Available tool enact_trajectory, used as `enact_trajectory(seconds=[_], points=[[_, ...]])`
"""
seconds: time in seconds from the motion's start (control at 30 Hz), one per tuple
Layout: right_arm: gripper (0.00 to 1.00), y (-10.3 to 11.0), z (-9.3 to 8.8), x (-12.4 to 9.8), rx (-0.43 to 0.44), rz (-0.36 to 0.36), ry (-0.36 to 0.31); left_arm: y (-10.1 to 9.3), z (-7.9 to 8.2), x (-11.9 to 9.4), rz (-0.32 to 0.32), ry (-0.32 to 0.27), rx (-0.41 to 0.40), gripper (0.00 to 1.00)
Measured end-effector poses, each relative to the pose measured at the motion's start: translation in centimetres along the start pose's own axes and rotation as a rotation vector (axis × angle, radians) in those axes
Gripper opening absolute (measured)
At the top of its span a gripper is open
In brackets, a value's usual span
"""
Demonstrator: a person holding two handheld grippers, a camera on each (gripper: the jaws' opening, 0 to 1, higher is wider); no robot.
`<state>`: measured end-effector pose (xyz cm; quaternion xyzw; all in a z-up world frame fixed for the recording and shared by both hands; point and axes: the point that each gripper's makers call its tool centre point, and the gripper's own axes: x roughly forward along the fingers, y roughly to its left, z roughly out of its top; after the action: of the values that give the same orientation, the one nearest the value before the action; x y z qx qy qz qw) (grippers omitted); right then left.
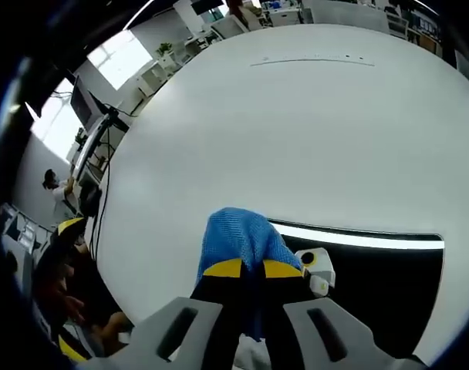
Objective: Wipe the mirror surface with the cleaning cloth until all visible marks leave the cleaned area.
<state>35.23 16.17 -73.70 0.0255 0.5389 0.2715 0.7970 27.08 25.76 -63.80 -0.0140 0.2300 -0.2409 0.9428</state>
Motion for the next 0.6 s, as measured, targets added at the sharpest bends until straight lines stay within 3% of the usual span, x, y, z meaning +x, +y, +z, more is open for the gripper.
enact_trajectory(seconds=[0.1,0.6], points=[[0.02,0.2,-0.5,-0.3,-0.008,0.005,0.004,0.3,0.0,-0.1,0.020,0.002,-0.004,0.99],[0.02,0.9,-1.7,-0.8,0.004,0.015,0.035,-0.6,0.5,-0.2,-0.012,-0.015,-0.015,0.99]])
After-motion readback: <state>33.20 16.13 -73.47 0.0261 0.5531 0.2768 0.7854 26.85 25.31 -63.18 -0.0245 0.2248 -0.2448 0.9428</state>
